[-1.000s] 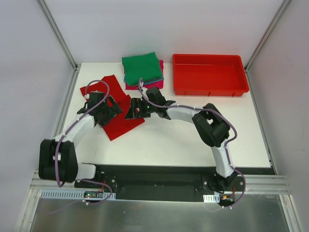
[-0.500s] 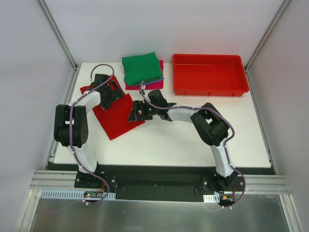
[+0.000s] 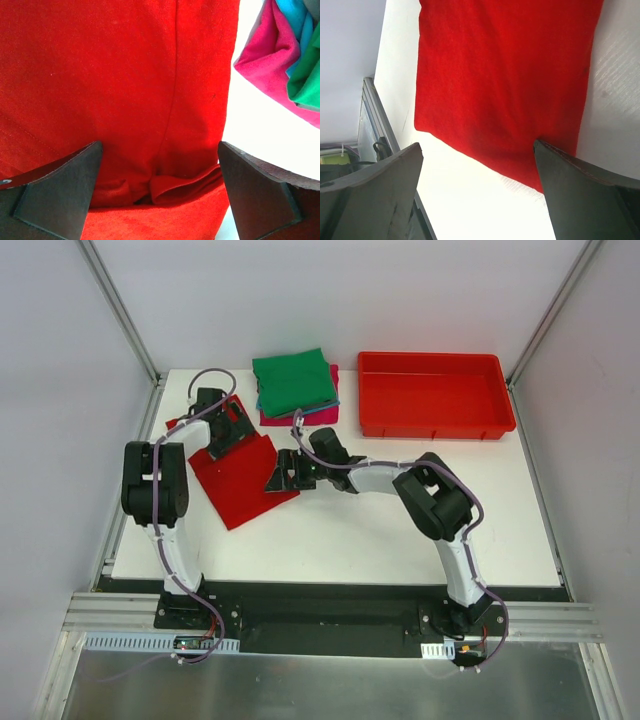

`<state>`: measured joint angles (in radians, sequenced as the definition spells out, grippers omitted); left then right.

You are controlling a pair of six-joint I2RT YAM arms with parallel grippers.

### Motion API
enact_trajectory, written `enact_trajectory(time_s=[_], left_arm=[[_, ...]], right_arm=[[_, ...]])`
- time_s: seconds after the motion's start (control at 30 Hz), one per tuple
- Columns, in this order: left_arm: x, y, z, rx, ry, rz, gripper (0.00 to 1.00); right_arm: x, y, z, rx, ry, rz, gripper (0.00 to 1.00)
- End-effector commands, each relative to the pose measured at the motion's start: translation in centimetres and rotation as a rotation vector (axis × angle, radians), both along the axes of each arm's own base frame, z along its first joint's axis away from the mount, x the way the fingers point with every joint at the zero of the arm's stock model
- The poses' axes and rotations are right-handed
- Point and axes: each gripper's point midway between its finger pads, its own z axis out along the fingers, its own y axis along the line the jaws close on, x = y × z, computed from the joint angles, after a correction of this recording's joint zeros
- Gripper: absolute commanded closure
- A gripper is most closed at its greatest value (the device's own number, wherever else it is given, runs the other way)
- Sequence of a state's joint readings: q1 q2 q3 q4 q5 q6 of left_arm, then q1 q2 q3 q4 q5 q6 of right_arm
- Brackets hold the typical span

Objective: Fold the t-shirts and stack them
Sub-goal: Fold the folded rectangular tshirt in 1/3 of the way, then grab one side of the 2/3 rectangular tshirt with both arms

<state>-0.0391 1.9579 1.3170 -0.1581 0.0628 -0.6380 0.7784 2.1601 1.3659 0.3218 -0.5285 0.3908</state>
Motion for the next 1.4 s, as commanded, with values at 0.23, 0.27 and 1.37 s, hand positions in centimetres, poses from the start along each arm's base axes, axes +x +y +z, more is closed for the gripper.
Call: enact_trajectory(time_s=[0.23, 0.27, 1.37], left_arm=[[-9.2, -3.8, -1.2, -0.012, 0.109, -0.055, 0.01], [-10.1, -4.5, -1.4, -0.012, 0.118, -0.068, 0.01], [-37.6, -17.1, 4.7, 0.243, 0.135, -0.973, 0.07]], right_arm=[[-5.7, -5.7, -1.8, -0.113, 0.073, -0.056, 0.04], [-6.5, -6.3, -2.0, -0.121, 0.087, -0.058, 0.04], [-10.6, -23.9, 5.1, -0.193, -0.059, -0.507, 0.04]])
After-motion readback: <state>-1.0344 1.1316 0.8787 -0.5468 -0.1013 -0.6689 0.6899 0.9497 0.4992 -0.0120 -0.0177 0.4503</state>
